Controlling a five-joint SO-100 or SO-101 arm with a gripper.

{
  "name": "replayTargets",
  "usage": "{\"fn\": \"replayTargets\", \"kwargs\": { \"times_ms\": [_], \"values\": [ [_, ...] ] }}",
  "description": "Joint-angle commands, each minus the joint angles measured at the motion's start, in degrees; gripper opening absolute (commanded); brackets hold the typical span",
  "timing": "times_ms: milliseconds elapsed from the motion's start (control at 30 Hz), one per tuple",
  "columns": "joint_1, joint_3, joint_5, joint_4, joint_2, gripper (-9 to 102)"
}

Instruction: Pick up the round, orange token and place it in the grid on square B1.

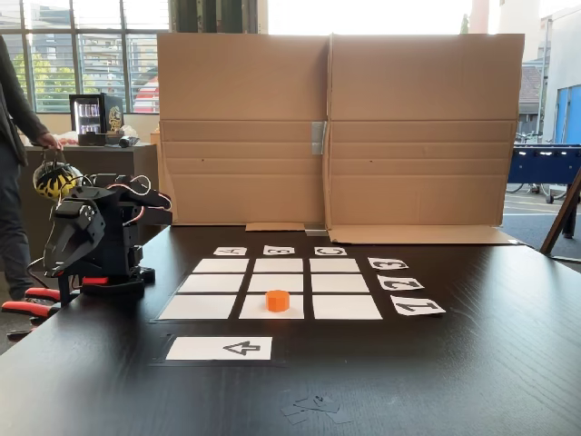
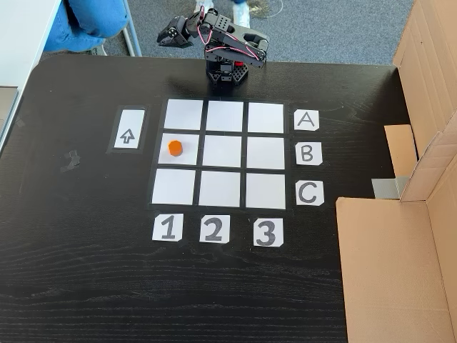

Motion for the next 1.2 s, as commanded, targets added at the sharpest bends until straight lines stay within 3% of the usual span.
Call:
{"fn": "replayTargets", "kwargs": {
  "times_ms": [0, 233, 333, 500, 1167],
  "values": [
    [1.3, -0.2, 0.4, -1.0, 0.4, 0],
    [1.7, 0.0, 1.8, -1.8, 0.4, 0],
    [1.6, 2.6, 4.4, -11.2, 0.4, 0],
    [1.1, 4.7, 4.4, -17.6, 0.4, 0],
    [0.2, 4.7, 4.3, -17.4, 0.3, 0]
  ]
}}
